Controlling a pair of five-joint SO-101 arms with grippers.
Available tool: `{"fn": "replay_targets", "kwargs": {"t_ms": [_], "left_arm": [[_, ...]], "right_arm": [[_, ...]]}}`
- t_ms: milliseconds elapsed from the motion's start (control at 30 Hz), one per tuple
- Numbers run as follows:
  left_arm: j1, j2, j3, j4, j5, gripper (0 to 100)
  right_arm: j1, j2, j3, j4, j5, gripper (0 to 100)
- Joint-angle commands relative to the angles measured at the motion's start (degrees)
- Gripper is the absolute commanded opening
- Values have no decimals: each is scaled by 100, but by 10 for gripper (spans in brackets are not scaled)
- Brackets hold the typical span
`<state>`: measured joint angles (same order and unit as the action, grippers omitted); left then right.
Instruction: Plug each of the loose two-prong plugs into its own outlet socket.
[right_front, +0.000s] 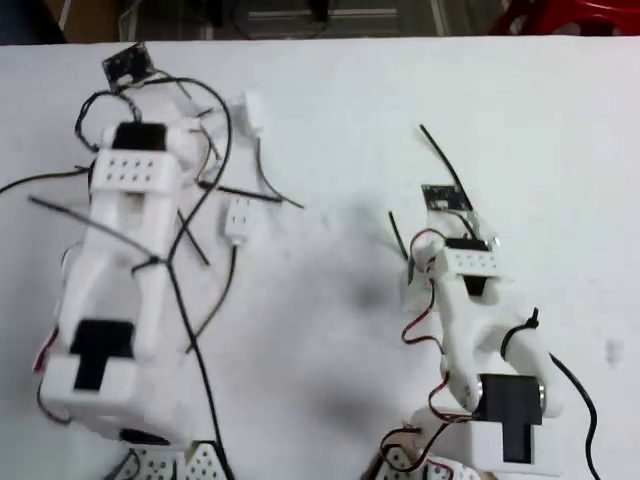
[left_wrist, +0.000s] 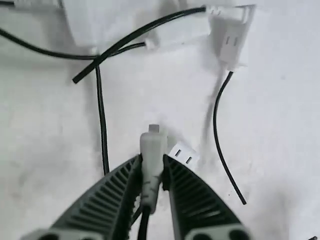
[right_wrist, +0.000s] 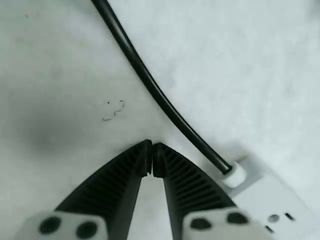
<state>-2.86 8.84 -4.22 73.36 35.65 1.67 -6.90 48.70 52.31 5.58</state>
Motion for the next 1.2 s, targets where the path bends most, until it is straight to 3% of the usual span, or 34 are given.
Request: {"fn": "replay_targets", "kwargs": {"t_ms": [0, 300, 533, 700, 933, 1167], "left_arm": [[119, 549, -888, 747, 738, 24], [479, 1086, -1776, 1152, 1073, 24], [585, 1138, -1688, 1108, 3516, 24], [558, 1138, -1495, 941, 4422, 24], [514, 1130, -730, 70, 4993, 24], [673, 1103, -677, -35, 5029, 24]], "right_arm": [[-180, -57, 35, -57, -44, 19], [-180, -57, 35, -66, -35, 19], [-180, -57, 35, -66, -26, 19], [-189, -57, 35, -75, -26, 19], [-189, -57, 35, -75, -26, 19], [-189, -57, 35, -75, -26, 19]]}}
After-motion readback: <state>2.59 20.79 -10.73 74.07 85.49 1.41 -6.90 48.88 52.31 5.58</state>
